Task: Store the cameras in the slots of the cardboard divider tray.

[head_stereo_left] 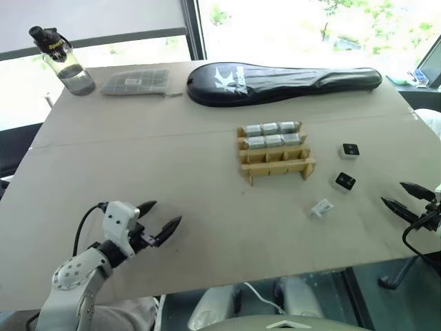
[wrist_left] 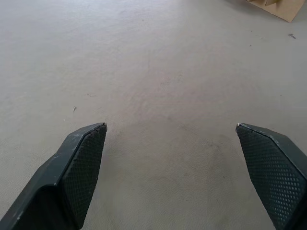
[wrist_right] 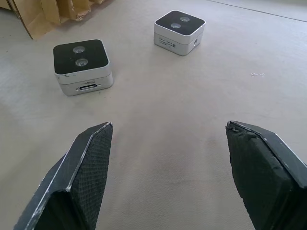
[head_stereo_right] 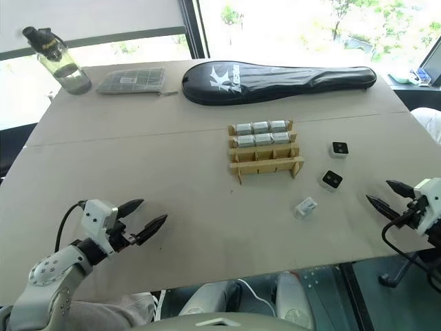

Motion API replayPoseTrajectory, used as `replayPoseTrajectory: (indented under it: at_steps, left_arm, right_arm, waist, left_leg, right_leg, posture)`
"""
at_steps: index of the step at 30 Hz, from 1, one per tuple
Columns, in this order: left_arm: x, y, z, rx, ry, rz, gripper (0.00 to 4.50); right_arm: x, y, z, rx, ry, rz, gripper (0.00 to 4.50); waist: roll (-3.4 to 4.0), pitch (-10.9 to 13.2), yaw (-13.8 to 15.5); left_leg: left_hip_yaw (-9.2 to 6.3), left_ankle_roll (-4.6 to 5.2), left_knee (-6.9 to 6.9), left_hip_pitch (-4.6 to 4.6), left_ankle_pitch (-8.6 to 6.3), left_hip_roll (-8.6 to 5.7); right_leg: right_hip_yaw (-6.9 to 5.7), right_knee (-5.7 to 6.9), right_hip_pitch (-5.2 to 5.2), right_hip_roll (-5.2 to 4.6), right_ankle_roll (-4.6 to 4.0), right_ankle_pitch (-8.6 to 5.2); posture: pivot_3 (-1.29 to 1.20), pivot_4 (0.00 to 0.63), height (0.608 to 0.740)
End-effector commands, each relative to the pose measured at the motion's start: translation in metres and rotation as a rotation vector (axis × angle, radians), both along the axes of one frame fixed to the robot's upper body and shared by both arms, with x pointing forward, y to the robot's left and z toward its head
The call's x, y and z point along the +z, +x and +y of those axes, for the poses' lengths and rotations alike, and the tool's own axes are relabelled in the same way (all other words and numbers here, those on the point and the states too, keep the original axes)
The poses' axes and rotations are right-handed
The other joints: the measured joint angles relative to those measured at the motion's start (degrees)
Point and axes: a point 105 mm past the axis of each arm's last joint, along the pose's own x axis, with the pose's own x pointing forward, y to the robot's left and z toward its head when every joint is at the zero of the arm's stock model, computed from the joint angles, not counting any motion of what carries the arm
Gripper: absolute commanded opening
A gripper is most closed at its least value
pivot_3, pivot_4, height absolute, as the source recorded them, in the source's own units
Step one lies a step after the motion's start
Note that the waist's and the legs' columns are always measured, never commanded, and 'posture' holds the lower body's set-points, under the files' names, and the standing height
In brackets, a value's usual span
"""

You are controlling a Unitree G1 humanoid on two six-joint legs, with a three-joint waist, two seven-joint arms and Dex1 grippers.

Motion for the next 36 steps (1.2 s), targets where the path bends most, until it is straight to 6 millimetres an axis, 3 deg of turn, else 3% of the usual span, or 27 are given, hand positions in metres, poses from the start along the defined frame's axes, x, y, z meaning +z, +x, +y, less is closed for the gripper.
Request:
replayPoseTrajectory:
  at_steps: [1, 19, 23, 27, 33, 36]
  left_arm:
    - [0.014, 0.002, -0.004, -0.035, 0.015, -0.051, 4.5]
    - [0.02, 0.009, -0.003, -0.047, 0.01, -0.061, 4.5]
    - [0.02, 0.011, -0.005, -0.074, 0.023, -0.055, 4.5]
    - [0.031, 0.006, -0.02, -0.23, -0.013, -0.047, 4.5]
    - [0.056, -0.016, -0.031, -0.589, 0.043, 0.027, 4.5]
    - [0.07, -0.015, -0.033, -0.684, 0.104, -0.002, 4.5]
  right_arm:
    - [0.005, -0.002, -0.006, -0.018, -0.001, -0.019, 3.72]
    - [-0.003, -0.008, -0.003, -0.024, -0.006, -0.012, 3.72]
    - [-0.004, -0.014, 0.006, 0.043, -0.067, 0.016, 3.72]
    - [0.005, -0.017, 0.02, 0.143, -0.149, 0.033, 3.72]
    - [0.014, -0.011, 0.045, 0.407, -0.529, 0.15, 3.72]
    - [0.024, -0.008, 0.068, 0.571, -0.611, 0.16, 3.72]
  waist:
    - [0.0, 0.0, 0.0]
    - [0.01, 0.0, 0.0]
    - [0.01, 0.0, 0.1]
    - [0.03, 0.0, 0.01]
    - [0.08, 0.03, -0.23]
    - [0.1, 0.04, -0.08]
  left_leg:
    - [0.0, 0.0, 0.0, 0.0, 0.0, 0.0]
    - [0.0, 0.0, 0.0, 0.0, 0.0, 0.0]
    - [0.0, 0.0, 0.0, -0.01, 0.0, 0.0]
    - [0.0, 0.0, 0.01, -0.01, 0.0, 0.0]
    - [0.02, 0.0, 0.01, -0.01, 0.0, 0.01]
    - [0.0, 0.0, 0.0, -0.01, 0.0, 0.01]
  right_leg:
    - [0.0, 0.0, 0.0, 0.0, 0.0, 0.0]
    - [0.01, -0.01, 0.0, 0.0, 0.0, 0.0]
    - [-0.01, -0.01, 0.0, 0.0, 0.0, 0.0]
    - [0.01, 0.0, 0.0, 0.0, 0.0, 0.0]
    - [0.01, 0.03, -0.03, 0.03, 0.0, 0.0]
    - [-0.03, -0.02, -0.03, 0.02, 0.0, 0.0]
  posture:
    - [0.0, 0.15, 0.74]
    - [0.0, 0.15, 0.74]
    - [0.0, 0.15, 0.74]
    - [0.0, 0.15, 0.74]
    - [0.0, 0.15, 0.74]
    - [0.0, 0.15, 0.74]
